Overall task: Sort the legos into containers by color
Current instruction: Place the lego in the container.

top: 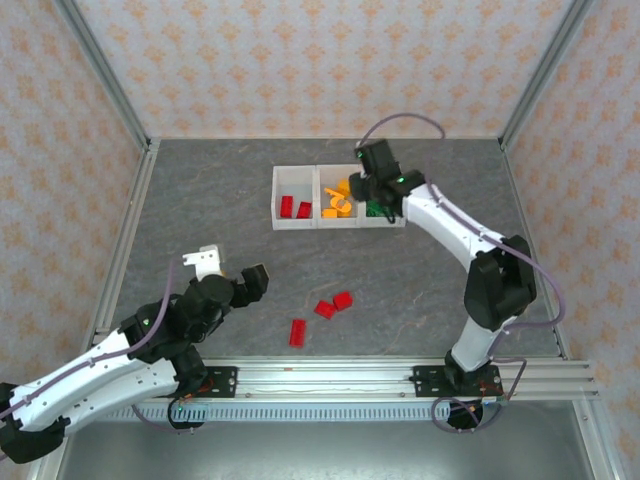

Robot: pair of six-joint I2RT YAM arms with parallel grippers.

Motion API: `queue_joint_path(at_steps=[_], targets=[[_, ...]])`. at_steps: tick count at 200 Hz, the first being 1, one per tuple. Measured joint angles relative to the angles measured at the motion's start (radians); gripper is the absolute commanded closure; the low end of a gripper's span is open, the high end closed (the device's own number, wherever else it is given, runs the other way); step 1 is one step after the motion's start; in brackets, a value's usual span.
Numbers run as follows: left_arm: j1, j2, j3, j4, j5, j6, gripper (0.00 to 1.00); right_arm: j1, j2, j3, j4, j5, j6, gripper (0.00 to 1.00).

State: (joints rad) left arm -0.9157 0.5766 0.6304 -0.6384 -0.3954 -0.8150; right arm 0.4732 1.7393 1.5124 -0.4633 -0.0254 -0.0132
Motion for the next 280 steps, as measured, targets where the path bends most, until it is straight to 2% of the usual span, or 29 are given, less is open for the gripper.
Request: queue_joint_path(at_steps=[32,66,108,133,183,202,229,250,280], targets=[[0.0,0.022,-0.001,0.005,0.027,0.006,0.01,-0.106,0.119,0.117,0.016,0.008,-0.011,0.8],[0.0,0.016,-0.008,0.025,0.052,0.005,0.01,-0.139,0.261,0.151,0.008,0.011,-0.019,0.76],[0.0,0.027,-0.037,0.037,0.071,0.002,0.01,-0.138,0.323,0.153,-0.024,0.012,-0.01,0.56],[0.0,0.078,-0.039,0.045,0.082,0.002,0.01,-0.138,0.323,0.18,-0.048,0.026,0.0,0.38],[0.0,0.154,-0.048,0.068,0.101,0.002,0.01,-0.138,0.322,0.255,-0.104,0.041,0.021,0.14],[0.0,0.169,-0.048,0.08,0.108,0.002,0.01,-0.137,0.302,0.256,-0.124,0.039,0.033,0.07],[0.0,0.189,-0.048,0.093,0.132,0.002,0.01,-0.135,0.227,0.251,-0.143,0.006,0.055,0.03],[0.0,0.213,-0.049,0.106,0.169,0.002,0.01,-0.134,0.104,0.192,-0.135,-0.032,0.074,0.03],[0.0,0.267,-0.056,0.135,0.253,0.002,0.04,-0.132,-0.133,-0.001,-0.096,-0.09,0.116,0.02]])
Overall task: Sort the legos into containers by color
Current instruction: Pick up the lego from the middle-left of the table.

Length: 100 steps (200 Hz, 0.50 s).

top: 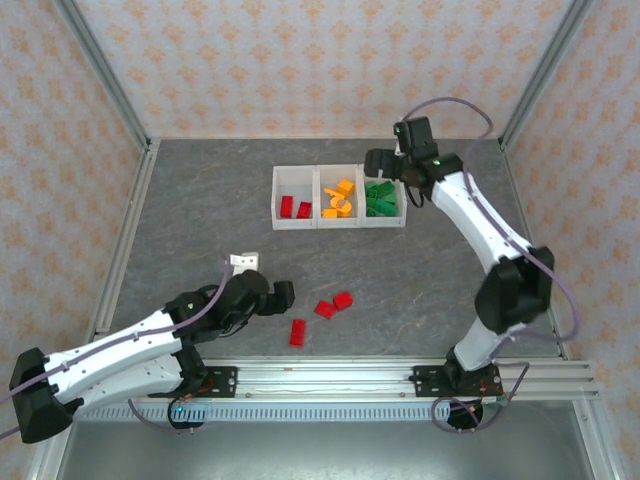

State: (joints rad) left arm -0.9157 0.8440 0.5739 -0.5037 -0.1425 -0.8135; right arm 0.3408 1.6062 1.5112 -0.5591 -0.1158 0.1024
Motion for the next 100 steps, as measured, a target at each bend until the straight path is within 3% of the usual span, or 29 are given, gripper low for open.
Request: queue_joint_path(at_steps=[46,100], targets=[[-0.008,0.125,-0.061,0.04,0.137,-0.027,0.14,0.002,-0.24,-0.367,0.081,-0.076,0.059,0.04],[-0.137,0.277,-0.052,0.067,0.198,-0.051,0.14,0.002,-0.264,-0.588,0.13,-0.13,0.114,0.08]])
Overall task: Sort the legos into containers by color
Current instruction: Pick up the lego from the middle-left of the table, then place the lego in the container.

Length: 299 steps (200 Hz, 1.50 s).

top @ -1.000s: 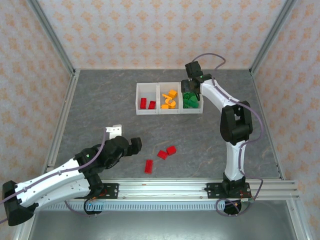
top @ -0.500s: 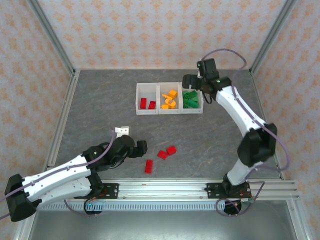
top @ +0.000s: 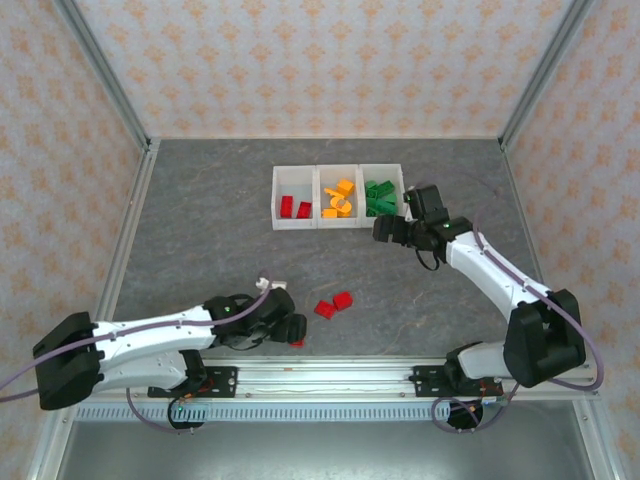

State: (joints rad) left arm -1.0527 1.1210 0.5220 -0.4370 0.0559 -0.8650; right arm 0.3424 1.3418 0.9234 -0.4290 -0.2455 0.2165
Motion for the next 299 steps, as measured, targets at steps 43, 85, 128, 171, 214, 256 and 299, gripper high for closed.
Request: queue_joint_path(at_steps=[43,85,128,171,214,256,299], targets=[[-0.034,0.14,0.072,-0.001,-0.005,-0.005,0.26,0.0,-0.002,-0.015,0.035,-0.006,0.019,0.08],[-0.034,0.236,0.114,-0.008,-0.012,-0.004,0.3,0.0,-0.006,-0.062,0.037,0.005,0.019,0.08],[-0.034,0.289,0.157,-0.019,-0.029,-0.002,0.45,0.0,-0.026,-0.073,0.038,0.01,0.019,0.08],[-0.034,0.325,0.166,-0.023,-0.055,-0.001,0.53,0.0,-0.038,-0.073,0.037,0.013,0.019,0.08],[-0.047,0.354,0.197,-0.061,-0.105,-0.021,0.69,0.0,-0.043,-0.075,0.037,0.02,0.019,0.08],[0.014,0.319,0.229,-0.127,-0.233,-0.061,0.75,0.0,-0.077,-0.079,0.032,0.037,0.019,0.08],[0.232,0.181,0.338,-0.122,-0.293,0.017,0.75,0.0,-0.129,-0.079,0.021,0.059,0.016,0.07]])
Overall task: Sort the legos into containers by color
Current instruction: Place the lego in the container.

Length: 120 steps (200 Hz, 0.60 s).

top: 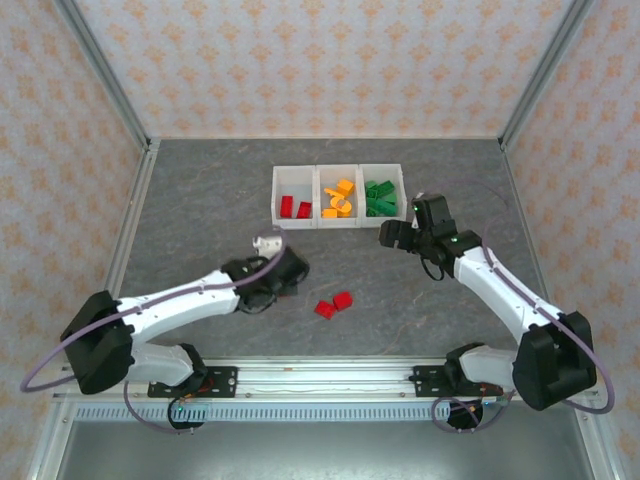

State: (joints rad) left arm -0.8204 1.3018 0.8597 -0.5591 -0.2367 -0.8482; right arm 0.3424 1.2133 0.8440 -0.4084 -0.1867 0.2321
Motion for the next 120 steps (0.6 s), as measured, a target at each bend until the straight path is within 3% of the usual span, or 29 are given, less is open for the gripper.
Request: queue_joint_path(at_steps=[33,67,120], targets=[[0.156,0.079,0.236,0.042,-0.01,0.145,0.74,0.0,-0.044,0.0,-0.022,-0.002,-0.023,0.07],[0.282,0.287,0.462,0.078,0.016,0.284,0.74,0.0,-0.122,-0.015,-0.04,-0.027,-0.035,0.06],[0.35,0.621,0.75,0.08,0.015,0.393,0.74,0.0,-0.247,-0.06,-0.048,-0.102,-0.037,0.06]])
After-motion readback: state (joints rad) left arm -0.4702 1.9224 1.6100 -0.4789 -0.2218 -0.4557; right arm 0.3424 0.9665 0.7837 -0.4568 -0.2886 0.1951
